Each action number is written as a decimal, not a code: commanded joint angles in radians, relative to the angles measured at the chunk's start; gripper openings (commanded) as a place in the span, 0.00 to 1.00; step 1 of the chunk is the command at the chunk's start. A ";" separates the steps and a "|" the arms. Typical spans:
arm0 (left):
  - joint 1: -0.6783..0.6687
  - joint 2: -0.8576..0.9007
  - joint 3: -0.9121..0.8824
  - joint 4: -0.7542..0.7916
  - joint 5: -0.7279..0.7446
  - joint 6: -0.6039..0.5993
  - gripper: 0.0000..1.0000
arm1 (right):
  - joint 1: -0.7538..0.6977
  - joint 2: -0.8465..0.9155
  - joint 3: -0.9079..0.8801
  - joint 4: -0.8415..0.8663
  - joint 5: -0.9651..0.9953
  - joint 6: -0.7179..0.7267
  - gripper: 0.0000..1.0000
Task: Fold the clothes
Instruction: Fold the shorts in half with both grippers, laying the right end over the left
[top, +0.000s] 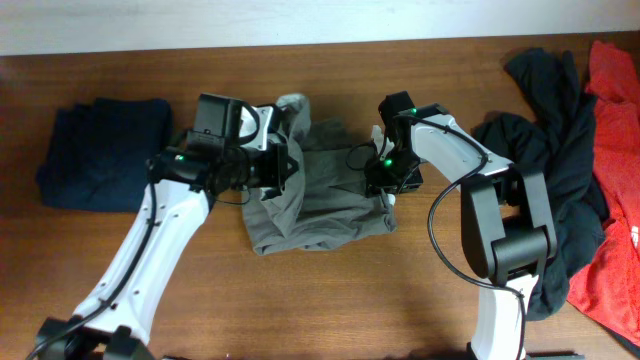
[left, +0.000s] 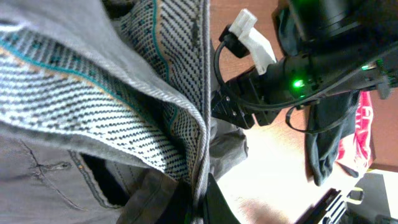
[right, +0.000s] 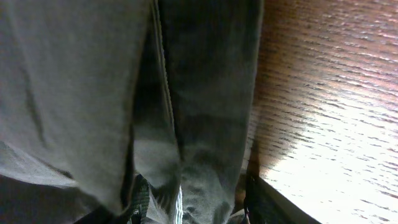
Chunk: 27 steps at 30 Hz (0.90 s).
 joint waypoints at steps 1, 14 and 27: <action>-0.027 0.037 0.027 0.029 0.012 0.011 0.01 | -0.001 0.006 -0.019 0.014 0.009 0.005 0.54; -0.114 0.060 0.027 0.150 0.018 -0.117 0.00 | 0.059 0.006 -0.019 0.044 -0.029 0.040 0.54; -0.142 0.122 0.027 0.182 0.045 -0.117 0.01 | 0.102 0.005 -0.019 0.067 -0.024 0.058 0.54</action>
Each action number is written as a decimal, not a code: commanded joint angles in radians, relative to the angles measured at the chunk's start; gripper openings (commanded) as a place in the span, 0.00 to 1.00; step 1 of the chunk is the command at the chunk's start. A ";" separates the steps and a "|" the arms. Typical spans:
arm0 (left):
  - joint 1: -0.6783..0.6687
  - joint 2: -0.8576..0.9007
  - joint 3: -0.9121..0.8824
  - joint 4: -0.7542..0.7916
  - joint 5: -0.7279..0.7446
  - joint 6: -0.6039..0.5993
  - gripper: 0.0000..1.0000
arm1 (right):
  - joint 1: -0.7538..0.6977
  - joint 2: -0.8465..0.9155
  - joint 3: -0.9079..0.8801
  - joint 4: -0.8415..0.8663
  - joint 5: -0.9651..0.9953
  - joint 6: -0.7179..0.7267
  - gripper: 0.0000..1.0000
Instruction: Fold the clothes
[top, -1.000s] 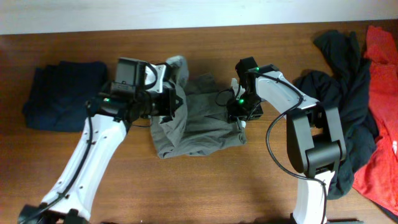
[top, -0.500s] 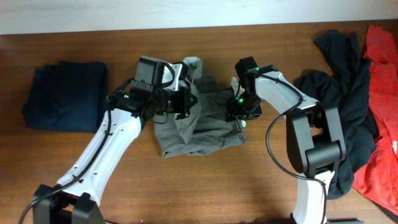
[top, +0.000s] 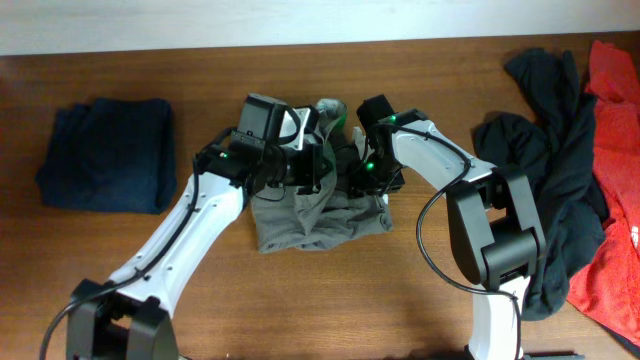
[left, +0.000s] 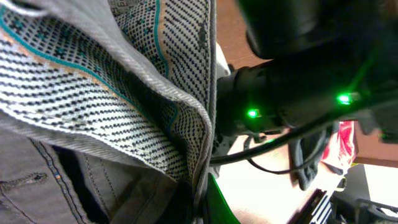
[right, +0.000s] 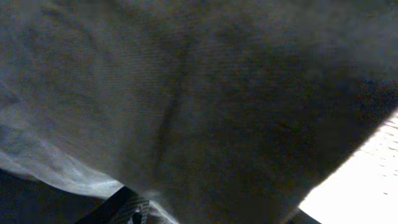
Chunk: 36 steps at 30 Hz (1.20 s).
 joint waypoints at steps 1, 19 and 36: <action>-0.007 0.018 0.027 0.020 0.039 -0.006 0.01 | 0.013 0.006 -0.018 0.003 -0.013 0.009 0.54; 0.023 0.018 0.027 0.111 0.119 0.026 0.62 | 0.012 0.006 -0.017 0.005 -0.006 0.039 0.53; 0.194 0.018 0.027 0.003 -0.048 0.040 0.62 | -0.119 -0.132 0.356 -0.259 0.150 0.074 0.52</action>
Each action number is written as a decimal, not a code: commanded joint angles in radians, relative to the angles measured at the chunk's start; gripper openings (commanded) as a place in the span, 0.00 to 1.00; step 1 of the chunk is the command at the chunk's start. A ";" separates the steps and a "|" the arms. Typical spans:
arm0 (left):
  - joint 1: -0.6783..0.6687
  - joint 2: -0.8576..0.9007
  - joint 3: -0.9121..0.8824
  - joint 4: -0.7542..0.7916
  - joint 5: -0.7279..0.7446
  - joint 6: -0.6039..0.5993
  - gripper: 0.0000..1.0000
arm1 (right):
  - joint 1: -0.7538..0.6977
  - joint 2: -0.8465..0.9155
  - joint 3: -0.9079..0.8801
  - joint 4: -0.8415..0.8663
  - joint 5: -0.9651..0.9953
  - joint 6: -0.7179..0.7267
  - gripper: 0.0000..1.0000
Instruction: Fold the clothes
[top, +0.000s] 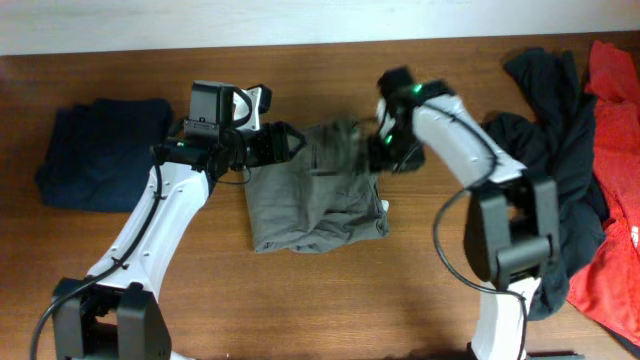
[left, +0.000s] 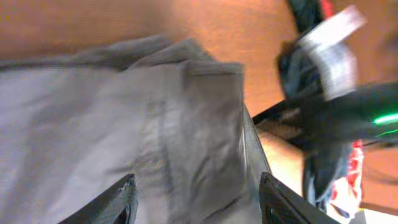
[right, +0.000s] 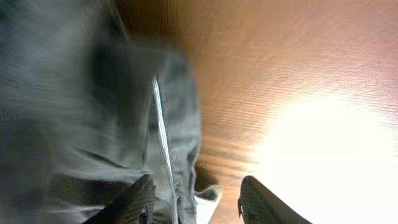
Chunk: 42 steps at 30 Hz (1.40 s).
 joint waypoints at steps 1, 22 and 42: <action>-0.001 0.003 0.020 -0.029 -0.078 0.016 0.62 | -0.018 -0.098 0.126 -0.036 0.039 -0.030 0.52; -0.011 0.049 0.019 -0.128 -0.254 0.017 0.62 | 0.123 0.003 -0.087 -0.113 -0.243 -0.285 0.56; -0.042 0.292 0.008 -0.401 -0.305 0.023 0.37 | 0.037 0.003 -0.404 0.234 0.237 -0.051 0.62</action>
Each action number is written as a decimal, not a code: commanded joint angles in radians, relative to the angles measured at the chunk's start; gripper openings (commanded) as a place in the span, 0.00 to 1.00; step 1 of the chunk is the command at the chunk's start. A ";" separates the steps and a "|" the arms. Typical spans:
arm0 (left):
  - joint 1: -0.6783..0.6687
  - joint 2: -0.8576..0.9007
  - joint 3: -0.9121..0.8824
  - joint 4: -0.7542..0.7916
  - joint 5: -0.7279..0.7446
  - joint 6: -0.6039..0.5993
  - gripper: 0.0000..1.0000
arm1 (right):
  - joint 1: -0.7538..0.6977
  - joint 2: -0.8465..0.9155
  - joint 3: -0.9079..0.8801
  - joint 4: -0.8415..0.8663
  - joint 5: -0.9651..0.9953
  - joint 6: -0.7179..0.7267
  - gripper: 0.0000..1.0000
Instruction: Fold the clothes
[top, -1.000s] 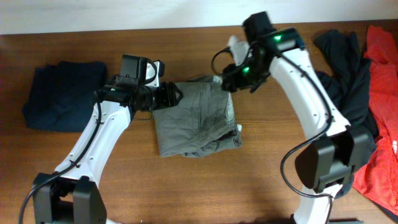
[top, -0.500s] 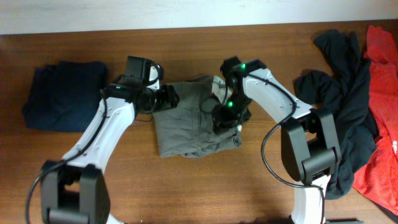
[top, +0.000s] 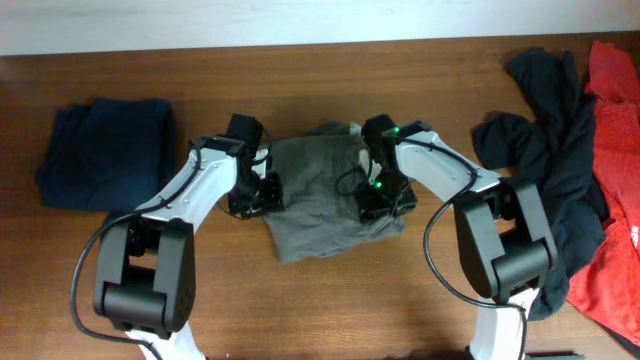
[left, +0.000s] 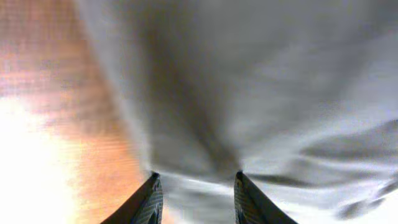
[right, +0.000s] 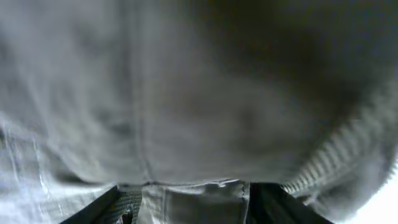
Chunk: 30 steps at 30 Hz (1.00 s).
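Observation:
The grey garment (top: 320, 195) lies folded into a rough rectangle at the table's middle, its lower edge crumpled. My left gripper (top: 258, 192) sits at its left edge. In the left wrist view the left gripper (left: 196, 177) is open, fingers spread with grey cloth (left: 261, 93) between them and bare wood on the left. My right gripper (top: 378, 198) sits at the garment's right edge. The right gripper (right: 186, 186) is also open, with a fold of grey cloth (right: 186, 93) filling the view between its fingers.
A folded navy garment (top: 105, 150) lies at the far left of the wooden table (top: 320, 300). A heap of dark clothes (top: 540, 130) and a red garment (top: 615, 150) lie at the right, beside the right arm.
Both grippers have moved from the garment's far corners down to its left and right edges at mid height. The garment now lies a little nearer and more compact.
Both grippers were shut on a lifted part of the grey garment, then stood close together over its middle. Then they were open and apart at the far edge, the cloth laid flat. Now they sit open at the garment's two sides.

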 joint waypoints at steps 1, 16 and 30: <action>-0.007 0.035 0.003 -0.039 -0.025 0.008 0.36 | -0.073 0.041 -0.026 0.135 0.252 0.055 0.62; -0.010 -0.117 0.126 0.079 -0.207 0.045 0.67 | -0.091 0.016 0.178 0.166 0.252 0.055 0.62; 0.064 0.079 0.149 0.657 -0.166 0.076 0.70 | -0.090 -0.002 0.576 -0.181 0.248 0.055 0.64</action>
